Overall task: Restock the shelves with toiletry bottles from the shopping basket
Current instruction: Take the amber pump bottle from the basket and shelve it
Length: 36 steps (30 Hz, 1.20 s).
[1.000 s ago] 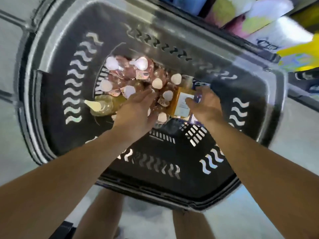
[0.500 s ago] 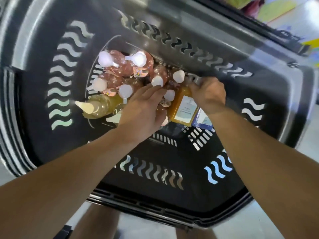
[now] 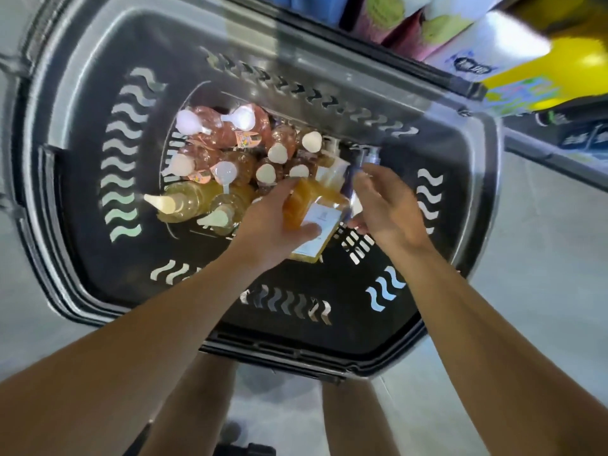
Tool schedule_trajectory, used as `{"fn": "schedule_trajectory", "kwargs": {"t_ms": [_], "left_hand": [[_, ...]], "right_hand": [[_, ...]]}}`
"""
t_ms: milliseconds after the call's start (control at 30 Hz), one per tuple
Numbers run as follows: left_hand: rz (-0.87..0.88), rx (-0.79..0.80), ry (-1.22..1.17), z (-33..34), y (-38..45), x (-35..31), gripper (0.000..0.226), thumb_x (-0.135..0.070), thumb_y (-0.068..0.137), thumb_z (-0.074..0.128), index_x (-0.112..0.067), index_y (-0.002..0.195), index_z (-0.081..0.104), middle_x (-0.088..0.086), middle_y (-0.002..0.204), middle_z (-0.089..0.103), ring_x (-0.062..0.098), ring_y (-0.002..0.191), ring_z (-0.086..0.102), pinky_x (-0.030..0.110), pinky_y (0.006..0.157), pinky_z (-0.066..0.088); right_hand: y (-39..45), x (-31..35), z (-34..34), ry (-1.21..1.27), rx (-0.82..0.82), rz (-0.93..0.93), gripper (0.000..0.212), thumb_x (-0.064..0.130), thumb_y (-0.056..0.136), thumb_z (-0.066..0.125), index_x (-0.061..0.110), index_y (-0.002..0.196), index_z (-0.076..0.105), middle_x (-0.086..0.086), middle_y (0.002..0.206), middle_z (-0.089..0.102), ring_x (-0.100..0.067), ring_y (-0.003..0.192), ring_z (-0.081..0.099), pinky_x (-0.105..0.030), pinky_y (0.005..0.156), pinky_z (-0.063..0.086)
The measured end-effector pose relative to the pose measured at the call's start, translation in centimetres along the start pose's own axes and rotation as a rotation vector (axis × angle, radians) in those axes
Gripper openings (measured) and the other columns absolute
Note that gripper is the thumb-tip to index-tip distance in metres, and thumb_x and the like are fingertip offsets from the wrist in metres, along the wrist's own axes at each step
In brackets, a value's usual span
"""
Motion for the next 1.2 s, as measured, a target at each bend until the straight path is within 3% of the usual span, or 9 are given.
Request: {"fn": "schedule_trajectory", "kwargs": {"t_ms": [100, 233, 300, 433, 500, 600, 800, 1067, 1200], "left_hand": [[-0.063, -0.087, -0.082, -1.3, 0.3, 1.7, 0.069, -0.029, 0.078, 0.079, -0.027, 0.137, 0.043, -0.008, 0.116, 0.063, 0.013, 0.107, 0.061, 0.03, 0.087, 0.053], [-0.101, -0.118, -0.108, -1.8, 1.4, 3.2, 0.072, -0.028, 0.076, 0.081, -0.027, 0.138, 0.044, -0.006, 0.121, 0.063, 0.011, 0.107, 0.06, 0.024, 0.08, 0.053], [-0.102, -0.117, -0.115, -1.7, 2.1, 3.6, 0.072, -0.03, 0.075, 0.082, -0.03, 0.137, 0.045, -0.01, 0.114, 0.063, 0.006, 0.101, 0.06, 0.022, 0.078, 0.05], [-0.099, -0.114, -0.115, -1.5, 2.9, 4.0, 0.073, -0.031, 0.071, 0.084, -0.034, 0.134, 0.047, -0.021, 0.099, 0.059, -0.006, 0.09, 0.056, 0.014, 0.071, 0.045], [-0.112, -0.113, -0.111, -1.4, 3.1, 4.4, 0.076, -0.031, 0.071, 0.084, -0.033, 0.137, 0.045, -0.019, 0.102, 0.059, 0.001, 0.094, 0.059, 0.016, 0.073, 0.047], [-0.117, -0.101, -0.129, -1.4, 3.0, 4.8, 0.077, -0.028, 0.072, 0.084, -0.028, 0.138, 0.046, -0.009, 0.114, 0.063, 0.011, 0.105, 0.061, 0.032, 0.087, 0.055], [-0.141, -0.119, -0.139, -1.9, 2.5, 5.6, 0.076, -0.027, 0.073, 0.084, -0.029, 0.139, 0.044, -0.005, 0.119, 0.062, 0.015, 0.11, 0.06, 0.04, 0.091, 0.056], [-0.15, -0.119, -0.201, -2.4, 1.4, 6.0, 0.076, -0.026, 0.074, 0.083, -0.026, 0.139, 0.044, 0.0, 0.12, 0.064, 0.018, 0.112, 0.061, 0.045, 0.091, 0.056], [-0.129, -0.124, -0.214, -3.9, -1.5, 4.3, 0.066, -0.022, 0.069, 0.086, -0.033, 0.126, 0.052, -0.014, 0.102, 0.067, 0.005, 0.097, 0.064, 0.031, 0.082, 0.056]], "right_hand": [[1.4, -2.7, -1.0, -0.173, -0.131, -0.003, 0.04, 0.039, 0.091, 0.059, 0.026, 0.128, 0.052, 0.003, 0.12, 0.063, -0.017, 0.102, 0.062, -0.032, 0.085, 0.052], [5.1, -5.9, 1.4, -0.408, -0.083, 0.066, 0.075, 0.029, 0.08, 0.071, 0.017, 0.144, 0.033, -0.008, 0.146, 0.036, -0.023, 0.129, 0.04, -0.036, 0.104, 0.039], [5.9, -7.1, 2.6, -0.415, -0.147, 0.12, 0.087, 0.03, 0.079, 0.076, 0.022, 0.147, 0.023, -0.006, 0.155, 0.021, -0.031, 0.134, 0.035, -0.04, 0.104, 0.039], [6.4, -8.5, 2.7, -0.337, -0.364, 0.099, 0.091, 0.022, 0.072, 0.082, 0.024, 0.144, 0.026, -0.007, 0.141, 0.033, -0.029, 0.122, 0.043, -0.042, 0.098, 0.046], [7.2, -9.8, 2.8, -0.241, -0.345, 0.199, 0.1, 0.022, 0.069, 0.085, 0.023, 0.147, 0.023, -0.006, 0.137, 0.039, -0.027, 0.123, 0.045, -0.041, 0.094, 0.05], [8.3, -11.3, 3.6, -0.055, -0.262, 0.367, 0.092, 0.022, 0.066, 0.088, 0.024, 0.138, 0.032, 0.0, 0.112, 0.054, -0.024, 0.111, 0.057, -0.036, 0.08, 0.054], [8.7, -11.0, 4.0, -0.009, -0.306, 0.443, 0.081, 0.022, 0.064, 0.089, 0.021, 0.123, 0.033, 0.009, 0.082, 0.043, -0.014, 0.082, 0.05, -0.022, 0.054, 0.042], [6.3, -9.7, 3.8, -0.035, -0.287, 0.33, 0.07, 0.02, 0.073, 0.084, 0.018, 0.129, 0.042, -0.005, 0.123, 0.062, -0.024, 0.112, 0.062, -0.042, 0.092, 0.054], [0.7, -6.9, 1.4, -0.1, -0.273, 0.207, 0.068, 0.017, 0.072, 0.082, 0.018, 0.129, 0.045, 0.001, 0.118, 0.064, -0.017, 0.105, 0.062, -0.031, 0.093, 0.05]]}}
Point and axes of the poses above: each hand's wrist, its own y-axis towards the middle knuckle, its own z-axis out of the palm, x = y × z, the point moved 8 cm from there along y, towards the middle knuckle
